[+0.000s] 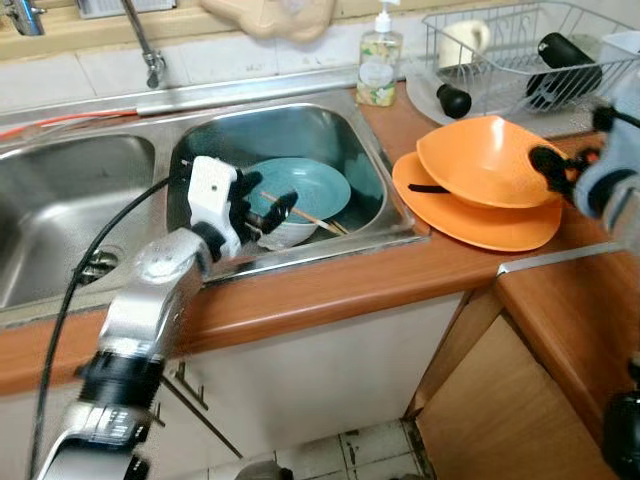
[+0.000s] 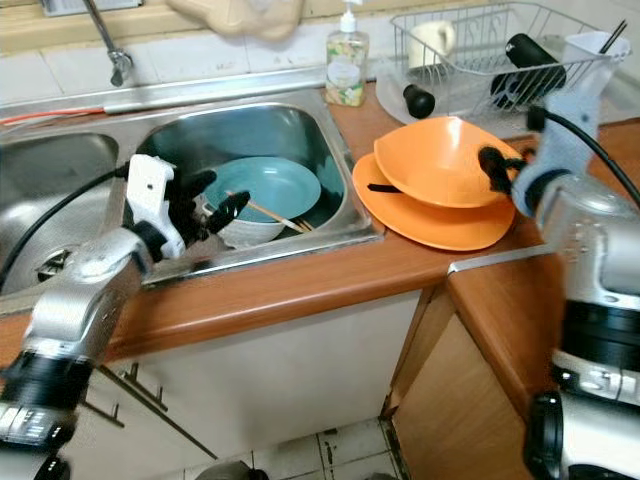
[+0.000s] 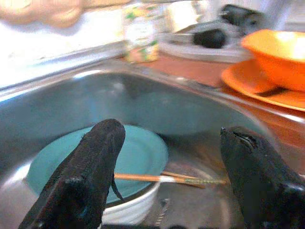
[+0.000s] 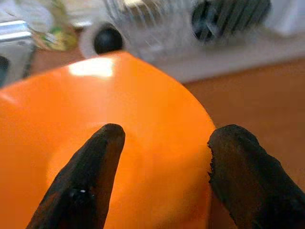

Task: Kitchen organization

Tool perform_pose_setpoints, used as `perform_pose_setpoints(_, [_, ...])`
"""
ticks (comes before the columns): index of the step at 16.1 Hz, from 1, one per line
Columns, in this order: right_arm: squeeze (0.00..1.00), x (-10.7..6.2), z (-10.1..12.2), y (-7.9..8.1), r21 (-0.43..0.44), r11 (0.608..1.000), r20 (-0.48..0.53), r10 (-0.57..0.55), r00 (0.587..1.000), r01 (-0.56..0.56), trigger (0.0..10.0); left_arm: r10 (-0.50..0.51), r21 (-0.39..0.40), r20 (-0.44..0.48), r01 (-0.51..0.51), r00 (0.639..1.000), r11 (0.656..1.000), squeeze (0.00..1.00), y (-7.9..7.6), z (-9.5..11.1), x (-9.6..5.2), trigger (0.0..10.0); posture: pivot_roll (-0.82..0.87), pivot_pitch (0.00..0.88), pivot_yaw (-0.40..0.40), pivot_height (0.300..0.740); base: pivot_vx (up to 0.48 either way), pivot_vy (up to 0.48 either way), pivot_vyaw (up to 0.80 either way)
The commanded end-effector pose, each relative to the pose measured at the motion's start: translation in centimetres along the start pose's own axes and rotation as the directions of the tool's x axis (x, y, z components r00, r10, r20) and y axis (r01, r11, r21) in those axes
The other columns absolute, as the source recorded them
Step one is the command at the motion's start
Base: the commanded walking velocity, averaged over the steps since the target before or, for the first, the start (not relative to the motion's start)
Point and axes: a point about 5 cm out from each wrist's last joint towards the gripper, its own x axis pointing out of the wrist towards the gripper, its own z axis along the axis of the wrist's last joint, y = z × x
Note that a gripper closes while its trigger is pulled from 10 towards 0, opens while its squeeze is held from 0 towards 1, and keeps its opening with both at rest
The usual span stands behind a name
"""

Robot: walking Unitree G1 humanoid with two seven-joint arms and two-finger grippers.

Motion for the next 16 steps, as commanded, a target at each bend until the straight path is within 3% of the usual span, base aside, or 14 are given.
perform_pose_setpoints(1, [0.00, -0.1, 0.3, -0.8, 0.045, 0.999, -0.012, -0.014, 1.000, 0.015, 10.0, -0.066, 0.024, -0.010, 0.067, 0.998, 0.997, 0.00, -0.8, 0.3, -0.3, 10.0, -0.11, 0.000, 0.058, 0.740, 0.000, 0.000, 0.00])
perform_pose_setpoints(2, [0.00, 0.0, 0.1, -1.2, 0.068, 0.997, -0.023, -0.030, 0.999, 0.031, 10.0, -0.105, 0.028, -0.017, 0.105, 0.994, 0.994, 0.00, -1.4, 0.2, -0.6, 10.0, -0.11, 0.000, 0.058, 0.740, 0.000, 0.000, 0.00])
perform_pose_setpoints(3, [0.00, 0.2, -0.4, -1.3, 0.175, 0.984, -0.036, 0.013, 0.999, -0.007, 10.0, -0.151, 0.025, -0.028, 0.152, 0.988, 0.988, 0.00, -2.1, 0.2, -1.0, 10.0, -0.11, 0.000, 0.059, 0.740, 0.000, 0.000, 0.00])
perform_pose_setpoints(4, [0.00, 0.3, -0.6, -1.1, 0.230, 0.972, -0.037, 0.046, 0.998, -0.036, 9.8, -0.170, 0.022, -0.032, 0.171, 0.985, 0.985, 0.00, -2.4, 0.2, -1.1, 10.0, -0.11, 0.000, 0.059, 0.740, 0.000, 0.000, 0.00])
perform_pose_setpoints(5, [0.00, 0.4, -0.8, -0.9, 0.285, 0.957, -0.035, 0.075, 0.997, -0.062, 4.7, -0.180, 0.017, -0.032, 0.181, 0.983, 0.983, 0.00, -2.6, 0.2, -1.0, 10.0, -0.11, 0.000, 0.059, 0.740, 0.000, 0.000, 0.00])
perform_pose_setpoints(6, [0.00, 0.4, -0.9, -0.7, 0.324, 0.943, -0.039, 0.100, 0.994, -0.082, 0.5, -0.186, 0.014, -0.032, 0.186, 0.982, 0.982, 0.00, -2.7, 0.2, -1.0, 10.0, -0.11, 0.000, 0.060, 0.740, 0.000, 0.000, 0.00])
perform_pose_setpoints(7, [0.00, 0.5, -1.2, -0.6, 0.348, 0.934, -0.050, 0.111, 0.993, -0.087, 0.0, -0.191, 0.010, -0.034, 0.191, 0.981, 0.981, 0.00, -2.8, 0.3, -1.0, 10.0, -0.11, 0.000, 0.060, 0.740, 0.000, 0.000, 0.00])
perform_pose_setpoints(12, [0.00, 1.1, -2.2, 1.0, 0.424, 0.892, -0.078, 0.209, 0.975, -0.158, 0.0, -0.230, -0.006, -0.059, 0.230, 0.971, 0.973, 0.00, -3.4, 0.1, -1.4, 10.0, -0.11, 0.000, 0.056, 0.740, 0.000, 0.000, 0.00])
perform_pose_setpoints(16, [0.00, 1.4, -2.6, 1.2, 0.453, 0.878, -0.098, 0.220, 0.971, -0.154, 0.0, -0.231, -0.014, -0.069, 0.231, 0.970, 0.973, 0.00, -3.6, 0.0, -1.6, 10.0, -0.10, 0.000, 0.052, 0.740, 0.000, 0.000, 0.00])
